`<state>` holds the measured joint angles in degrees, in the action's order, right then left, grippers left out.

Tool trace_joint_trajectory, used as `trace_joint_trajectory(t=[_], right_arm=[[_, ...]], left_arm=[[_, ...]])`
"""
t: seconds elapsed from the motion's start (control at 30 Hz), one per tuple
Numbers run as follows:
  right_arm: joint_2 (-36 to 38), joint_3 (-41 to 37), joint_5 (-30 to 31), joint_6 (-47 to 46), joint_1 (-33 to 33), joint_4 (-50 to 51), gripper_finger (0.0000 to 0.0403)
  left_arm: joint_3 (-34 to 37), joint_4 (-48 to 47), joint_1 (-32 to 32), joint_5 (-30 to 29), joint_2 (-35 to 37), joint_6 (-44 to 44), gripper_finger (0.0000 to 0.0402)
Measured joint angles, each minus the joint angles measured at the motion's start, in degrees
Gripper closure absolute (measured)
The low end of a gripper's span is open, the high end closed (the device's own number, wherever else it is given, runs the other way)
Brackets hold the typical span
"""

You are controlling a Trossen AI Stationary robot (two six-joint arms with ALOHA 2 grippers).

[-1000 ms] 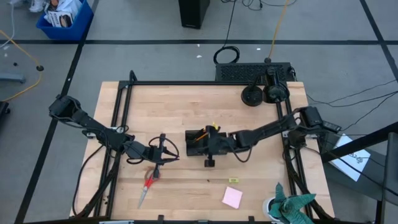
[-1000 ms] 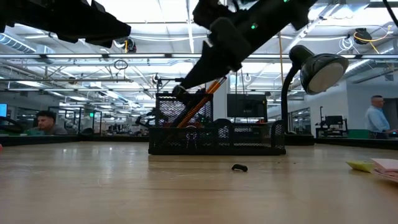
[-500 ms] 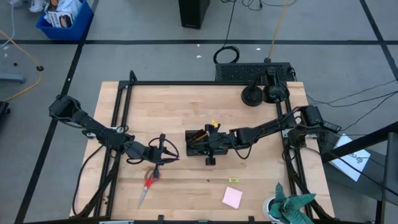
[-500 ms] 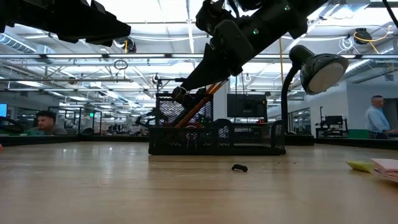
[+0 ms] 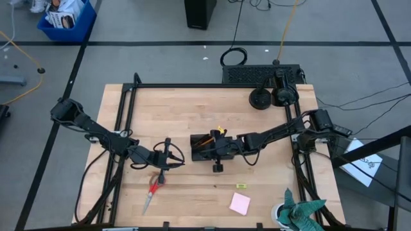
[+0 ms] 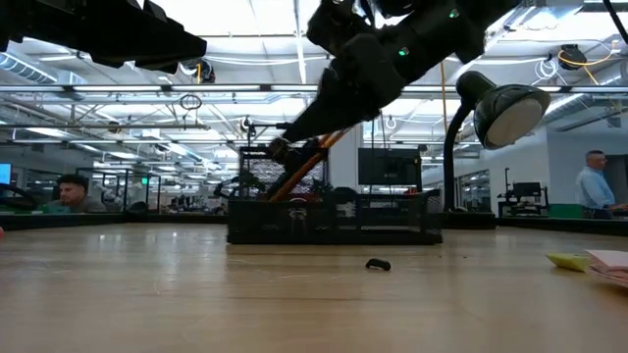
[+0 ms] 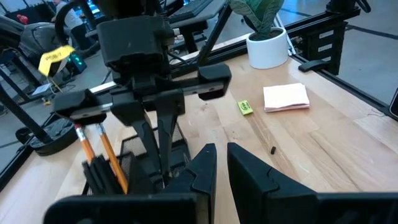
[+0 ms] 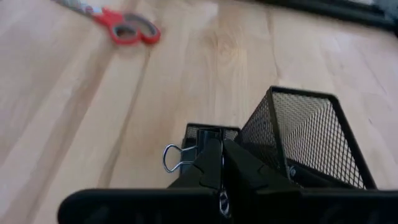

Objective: Pick and place office supplies into organizer
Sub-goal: Put the binder clip into the bottom left section of the desk organizer

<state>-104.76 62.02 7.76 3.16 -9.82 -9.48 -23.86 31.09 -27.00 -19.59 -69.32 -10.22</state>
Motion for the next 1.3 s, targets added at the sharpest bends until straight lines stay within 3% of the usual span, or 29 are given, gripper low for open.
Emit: trace_joint_trajectory(t=[0.13, 0.33, 0.7, 1.3], right_arm=[[-1.3, 0.0, 2.3, 1.2, -0.1, -0.8, 0.0403], [-1.3, 0.0, 1.2, 1.6, -0.2, -1.8, 0.0403], [-1.4, -0.1, 5.5, 12.9, -4.4, -0.4, 0.0403], [-1.9, 0.0, 8.5, 8.3, -3.0, 1.3, 0.0403]], left_arm=[[0.0, 0.0, 0.0, 0.0, 0.0, 0.0, 0.0355], [0.0, -0.1, 0.0, 0.0, 0.0, 0.0, 0.0355], [0.0, -0.1, 0.0, 0.0, 0.0, 0.0, 0.0355], [0.0, -0.1, 0.0, 0.0, 0.0, 0.0, 0.0355]])
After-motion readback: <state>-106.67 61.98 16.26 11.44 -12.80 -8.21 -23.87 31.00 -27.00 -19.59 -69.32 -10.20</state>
